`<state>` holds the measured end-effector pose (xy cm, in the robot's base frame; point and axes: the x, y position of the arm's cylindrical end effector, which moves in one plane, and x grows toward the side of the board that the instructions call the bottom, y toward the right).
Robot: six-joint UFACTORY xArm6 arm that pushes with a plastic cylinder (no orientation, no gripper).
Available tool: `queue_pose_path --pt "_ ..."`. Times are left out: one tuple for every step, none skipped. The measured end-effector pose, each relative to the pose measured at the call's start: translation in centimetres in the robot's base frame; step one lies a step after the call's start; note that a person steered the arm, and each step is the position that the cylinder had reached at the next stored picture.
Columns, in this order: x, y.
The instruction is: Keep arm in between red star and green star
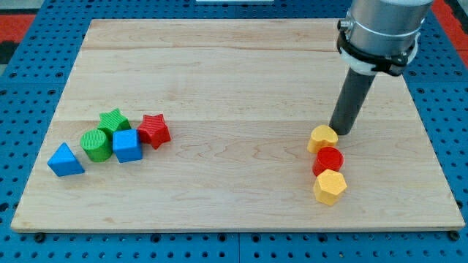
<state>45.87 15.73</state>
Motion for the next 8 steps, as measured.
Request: queue_pose_path --pt "-5.9 -1.1" --pt "-6.5 -10.6" --pt "-4.3 -15.9" --pt "0.9 -17.2" --pt "6.7 -20.2" --pt "6.7 -25.6" --pt "2.6 -29.0" --pt "2.4 -30.6"
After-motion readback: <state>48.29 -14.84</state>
